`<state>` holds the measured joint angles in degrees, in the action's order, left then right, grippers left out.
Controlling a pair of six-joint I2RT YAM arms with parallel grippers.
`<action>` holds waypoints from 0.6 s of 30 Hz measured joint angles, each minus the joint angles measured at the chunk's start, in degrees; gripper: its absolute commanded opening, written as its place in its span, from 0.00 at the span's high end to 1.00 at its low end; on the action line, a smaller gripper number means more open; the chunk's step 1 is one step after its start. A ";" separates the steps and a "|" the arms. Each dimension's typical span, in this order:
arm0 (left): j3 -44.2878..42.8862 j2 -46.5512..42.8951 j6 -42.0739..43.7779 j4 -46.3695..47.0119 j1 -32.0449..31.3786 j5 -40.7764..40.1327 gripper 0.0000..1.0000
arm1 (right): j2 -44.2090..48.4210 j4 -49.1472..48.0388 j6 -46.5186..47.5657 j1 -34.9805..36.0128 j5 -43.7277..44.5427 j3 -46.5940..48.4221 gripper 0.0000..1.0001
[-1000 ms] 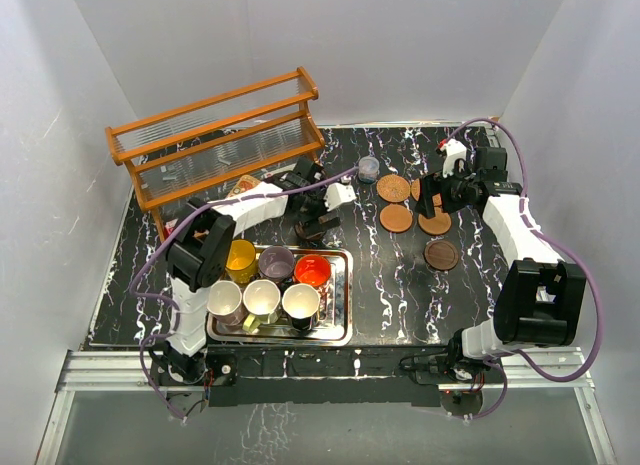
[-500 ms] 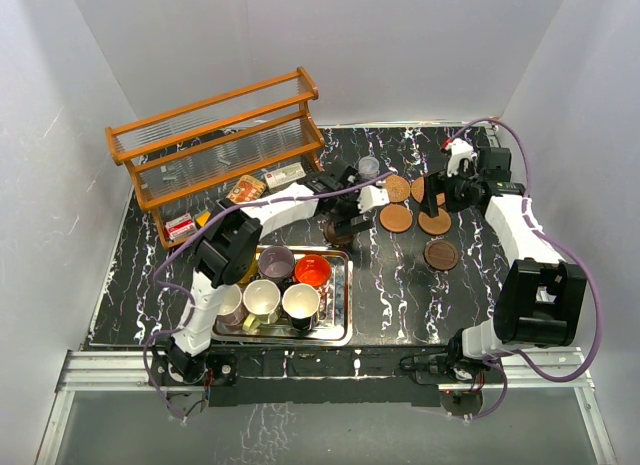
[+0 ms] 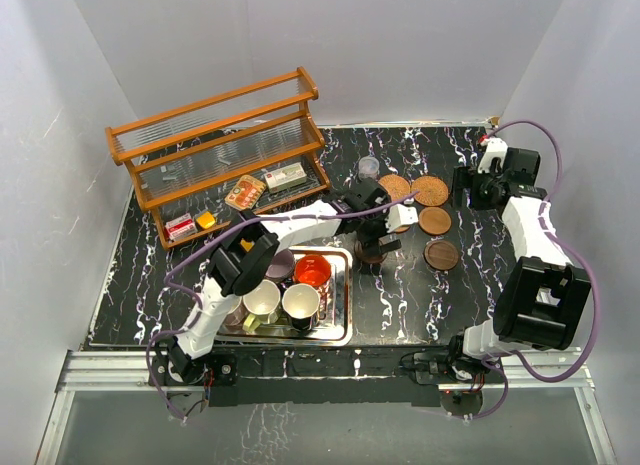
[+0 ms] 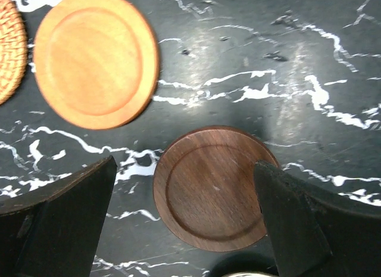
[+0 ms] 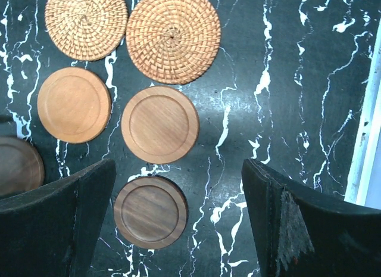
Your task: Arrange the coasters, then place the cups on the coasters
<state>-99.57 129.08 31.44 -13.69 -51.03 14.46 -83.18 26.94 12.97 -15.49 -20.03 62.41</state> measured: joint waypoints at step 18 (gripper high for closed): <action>-7.04 5.44 -6.14 1.29 -4.46 1.70 0.01 | 0.00 -0.20 -2.43 -2.21 2.36 0.00 0.14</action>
<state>-106.61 134.52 25.30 -12.40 -55.48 16.16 -83.18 26.74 10.55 -17.69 -17.67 62.41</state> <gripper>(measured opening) 0.986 0.861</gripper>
